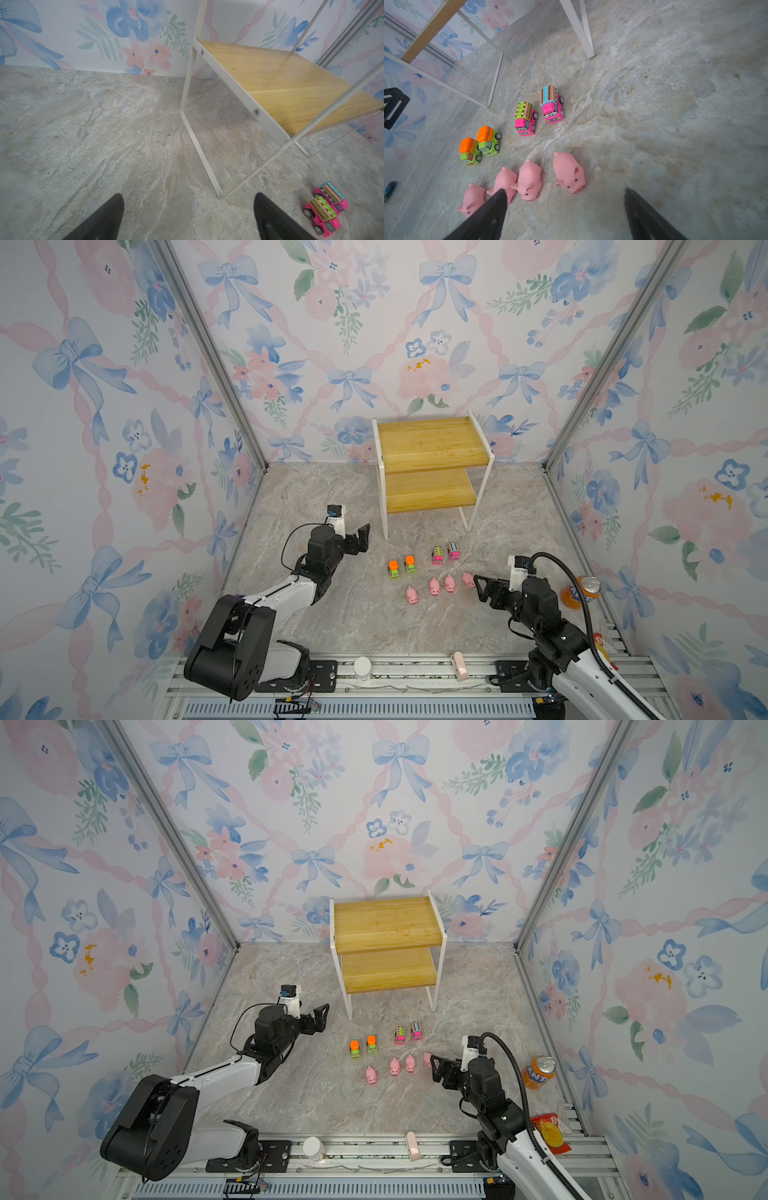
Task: Place and organize the plastic toys onto the shelf
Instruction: 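Move the right gripper over the pink pig nearest the robot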
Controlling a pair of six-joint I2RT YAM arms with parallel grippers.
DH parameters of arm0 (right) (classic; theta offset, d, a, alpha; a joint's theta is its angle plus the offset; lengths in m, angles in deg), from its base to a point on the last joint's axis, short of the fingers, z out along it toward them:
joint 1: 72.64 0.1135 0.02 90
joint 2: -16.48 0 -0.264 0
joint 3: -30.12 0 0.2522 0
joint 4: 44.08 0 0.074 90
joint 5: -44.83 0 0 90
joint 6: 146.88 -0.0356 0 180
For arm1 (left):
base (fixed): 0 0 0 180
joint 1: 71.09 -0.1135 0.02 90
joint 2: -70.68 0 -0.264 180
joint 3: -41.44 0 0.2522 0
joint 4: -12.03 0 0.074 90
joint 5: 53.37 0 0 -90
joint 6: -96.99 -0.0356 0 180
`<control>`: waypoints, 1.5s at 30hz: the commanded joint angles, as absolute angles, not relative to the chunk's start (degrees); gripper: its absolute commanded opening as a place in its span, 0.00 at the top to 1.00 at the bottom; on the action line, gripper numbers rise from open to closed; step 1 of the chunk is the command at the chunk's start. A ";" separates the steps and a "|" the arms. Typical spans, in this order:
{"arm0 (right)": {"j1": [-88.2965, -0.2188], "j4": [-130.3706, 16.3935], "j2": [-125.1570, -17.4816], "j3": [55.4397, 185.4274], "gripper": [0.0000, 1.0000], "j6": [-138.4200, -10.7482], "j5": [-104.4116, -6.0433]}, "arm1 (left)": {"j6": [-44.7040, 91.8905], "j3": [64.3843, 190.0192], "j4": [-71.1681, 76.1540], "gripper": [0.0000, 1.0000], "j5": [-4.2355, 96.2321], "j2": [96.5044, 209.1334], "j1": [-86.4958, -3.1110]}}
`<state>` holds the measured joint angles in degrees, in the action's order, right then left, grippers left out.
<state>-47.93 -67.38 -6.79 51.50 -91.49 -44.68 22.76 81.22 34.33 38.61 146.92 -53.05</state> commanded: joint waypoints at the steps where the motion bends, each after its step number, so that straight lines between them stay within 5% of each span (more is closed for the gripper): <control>1: -46.09 -72.47 -3.50 50.69 0.10 -95.67 -40.46 | 24.21 82.16 34.33 0.02 40.14 148.28 -52.67; 8: -43.65 -71.97 -6.03 51.12 0.13 -96.35 -35.56 | 24.48 82.88 34.35 0.02 40.76 150.02 -52.45; 25: -35.20 -54.64 -42.67 61.07 0.11 -87.98 -30.69 | 22.81 82.89 34.31 0.02 39.23 152.04 -52.19; 45: -39.51 -60.76 -43.39 64.43 0.27 -83.11 -38.32 | 22.14 82.60 34.30 0.02 39.34 151.74 -52.12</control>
<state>-38.97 -58.53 -42.30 62.40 -83.93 -37.12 23.52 82.05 34.33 39.48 151.65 -52.61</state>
